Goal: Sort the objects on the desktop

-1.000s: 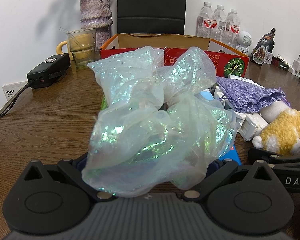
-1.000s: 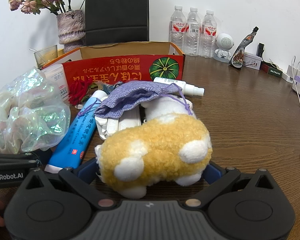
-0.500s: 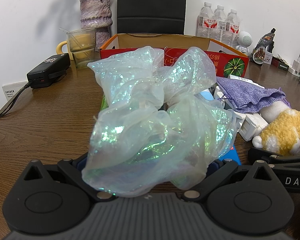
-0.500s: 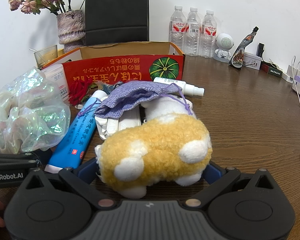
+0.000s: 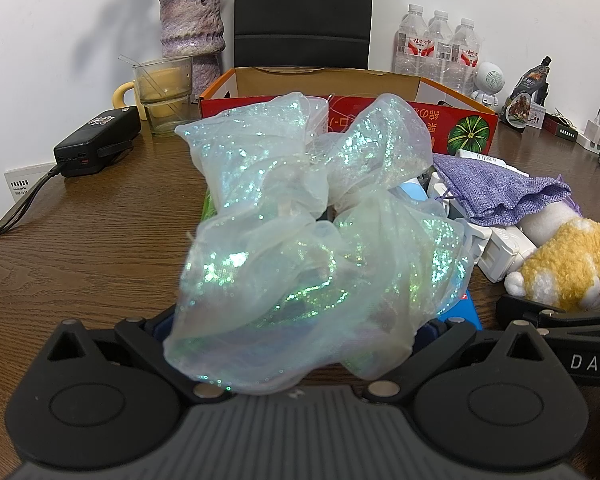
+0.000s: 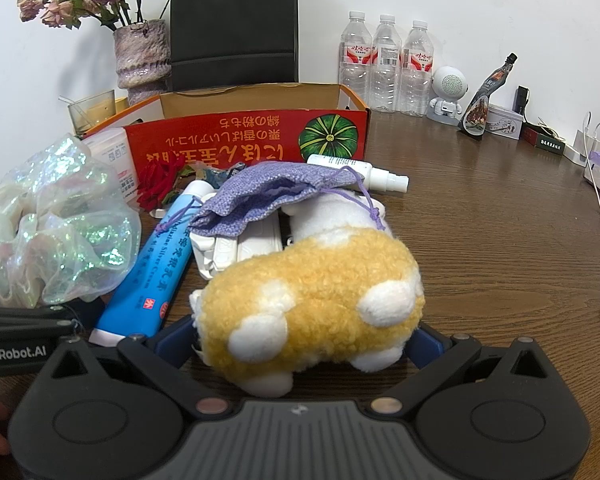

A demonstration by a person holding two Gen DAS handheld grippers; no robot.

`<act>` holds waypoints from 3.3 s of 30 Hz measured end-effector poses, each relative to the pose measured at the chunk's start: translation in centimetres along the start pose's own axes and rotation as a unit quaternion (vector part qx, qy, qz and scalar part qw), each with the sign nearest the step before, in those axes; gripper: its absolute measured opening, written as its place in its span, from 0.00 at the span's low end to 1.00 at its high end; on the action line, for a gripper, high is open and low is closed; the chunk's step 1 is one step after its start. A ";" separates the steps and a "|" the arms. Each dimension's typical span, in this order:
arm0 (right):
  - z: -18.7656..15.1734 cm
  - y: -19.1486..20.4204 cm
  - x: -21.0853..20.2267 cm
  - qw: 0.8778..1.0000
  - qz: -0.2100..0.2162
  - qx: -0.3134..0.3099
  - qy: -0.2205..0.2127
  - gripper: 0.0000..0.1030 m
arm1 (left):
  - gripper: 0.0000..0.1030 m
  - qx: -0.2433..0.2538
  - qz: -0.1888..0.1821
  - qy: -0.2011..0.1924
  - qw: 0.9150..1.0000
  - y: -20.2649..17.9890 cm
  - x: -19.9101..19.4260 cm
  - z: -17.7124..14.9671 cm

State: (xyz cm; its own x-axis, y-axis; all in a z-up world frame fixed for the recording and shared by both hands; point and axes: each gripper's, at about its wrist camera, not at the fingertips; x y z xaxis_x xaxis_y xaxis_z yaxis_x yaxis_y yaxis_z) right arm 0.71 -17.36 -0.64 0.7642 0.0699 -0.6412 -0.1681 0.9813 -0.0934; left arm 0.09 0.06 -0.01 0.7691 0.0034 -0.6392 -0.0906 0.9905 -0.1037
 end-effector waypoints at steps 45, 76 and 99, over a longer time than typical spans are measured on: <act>-0.8 -1.0 -5.3 0.998 0.006 -0.034 -0.049 0.95 | 1.00 -0.046 -0.084 -0.111 0.989 2.6 -5.8 -0.9; 10.9 -1.2 5.8 0.987 0.124 -0.063 0.074 0.66 | 0.07 -0.041 -0.092 -0.161 0.982 3.6 -7.3 5.5; 25.0 -2.7 11.2 0.995 0.091 -0.039 -0.006 0.05 | 0.08 -0.016 -0.031 -0.054 0.998 -1.9 11.1 25.8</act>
State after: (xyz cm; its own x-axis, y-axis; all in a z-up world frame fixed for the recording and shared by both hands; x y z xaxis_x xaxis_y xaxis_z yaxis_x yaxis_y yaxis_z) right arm 25.32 -14.78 11.46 0.7242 0.2479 -0.6435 -0.3524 0.9351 -0.0363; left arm 25.09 1.71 12.73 0.8375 -0.0412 -0.5449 -0.0597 0.9843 -0.1663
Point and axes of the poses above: each gripper's, at about its wrist camera, not at the fingertips, and x roughly the way its jaws point, y to its left, z to its top, and after that the axes turned 8 degrees about -x, right-handed
